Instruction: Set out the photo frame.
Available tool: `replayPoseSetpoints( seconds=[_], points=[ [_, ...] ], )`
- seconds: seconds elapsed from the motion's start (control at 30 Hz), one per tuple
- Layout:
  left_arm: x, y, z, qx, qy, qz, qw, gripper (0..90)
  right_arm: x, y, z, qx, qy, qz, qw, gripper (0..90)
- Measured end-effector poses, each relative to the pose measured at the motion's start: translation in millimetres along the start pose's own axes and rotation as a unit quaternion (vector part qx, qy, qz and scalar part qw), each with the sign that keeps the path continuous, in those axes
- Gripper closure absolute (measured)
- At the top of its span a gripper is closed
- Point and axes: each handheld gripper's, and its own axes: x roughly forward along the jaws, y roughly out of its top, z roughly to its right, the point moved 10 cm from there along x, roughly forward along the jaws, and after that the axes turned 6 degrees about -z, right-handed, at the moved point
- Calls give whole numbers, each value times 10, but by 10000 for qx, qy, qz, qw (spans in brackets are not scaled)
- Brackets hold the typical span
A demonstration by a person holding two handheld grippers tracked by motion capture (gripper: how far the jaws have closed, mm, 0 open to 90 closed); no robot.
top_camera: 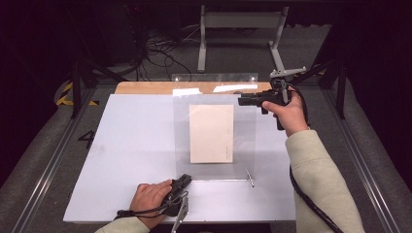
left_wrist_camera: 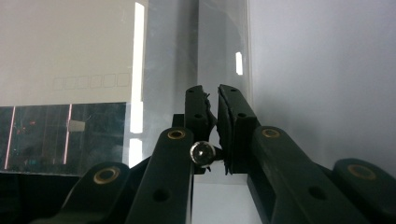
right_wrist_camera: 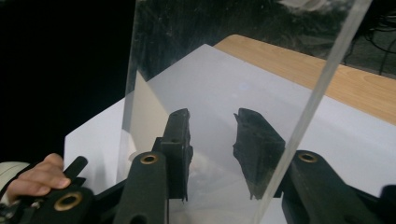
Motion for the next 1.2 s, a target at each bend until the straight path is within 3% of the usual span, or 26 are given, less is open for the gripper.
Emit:
replayPoseSetpoints(
  seconds=[0.13, 0.27, 0.4, 0.5, 0.53, 0.63, 0.73, 0.8, 0.83, 0.87, 0.9, 0.97, 1.0, 1.07, 1.13, 1.17, 1.2],
  points=[
    [0, 9, 4, -48, 2, 35, 10000, 828, -63, -20, -75, -182, 227, -35, 9996, 668],
    [-10, 5, 9, 20, -33, 29, 10000, 810, -105, -44, -108, -310, 269, -135, 9991, 679],
    [-37, -20, 7, -225, -303, 145, 9992, 737, -162, -135, -94, -358, 235, -329, 9985, 681],
    [-101, -19, -61, -513, -434, 308, 9973, 662, -194, -215, -58, -377, 224, -323, 9985, 685],
    [-150, -7, -98, -687, -510, 469, 9952, 643, -196, -219, -58, -386, 234, -293, 9986, 686],
    [-256, 28, -112, -897, -719, 687, 9910, 641, -193, -224, -49, -360, 168, -270, 9988, 682],
    [-311, 25, -121, -985, -760, 758, 9893, 625, -196, -225, -53, -407, 206, -247, 9987, 690],
    [-369, 5, -121, -1138, -885, 851, 9859, 608, -207, -203, -94, -505, 262, -204, 9982, 700],
    [-402, 6, -122, -1322, -943, 977, 9819, 605, -215, -186, -121, -571, 285, -193, 9978, 704],
    [-425, -1, -131, -1375, -977, 1029, 9803, 597, -219, -163, -160, -640, 291, -190, 9973, 705],
    [-459, -1, -130, -1581, -1060, 1133, 9752, 593, -223, -149, -182, -700, 293, -200, 9969, 706],
    [-539, -12, -165, -1833, -1156, 1314, 9673, 587, -227, -110, -239, -820, 282, -226, 9960, 707],
    [-613, -39, -230, -1988, -1066, 1357, 9647, 603, -229, -72, -295, -932, 290, -252, 9949, 709],
    [-670, -59, -315, -2157, -929, 1384, 9621, 611, -232, -43, -341, -1047, 302, -275, 9937, 711],
    [-707, -91, -430, -2446, -761, 1454, 9556, 602, -238, -15, -392, -1165, 330, -303, 9922, 714],
    [-707, -91, -430, -2446, -761, 1454, 9556, 601, -238, -15, -392, -1165, 330, -303, 9922, 714],
    [-704, -123, -468, -2584, -698, 1437, 9527, 601, -242, -2, -420, -1238, 336, -329, 9912, 715]
  ],
)
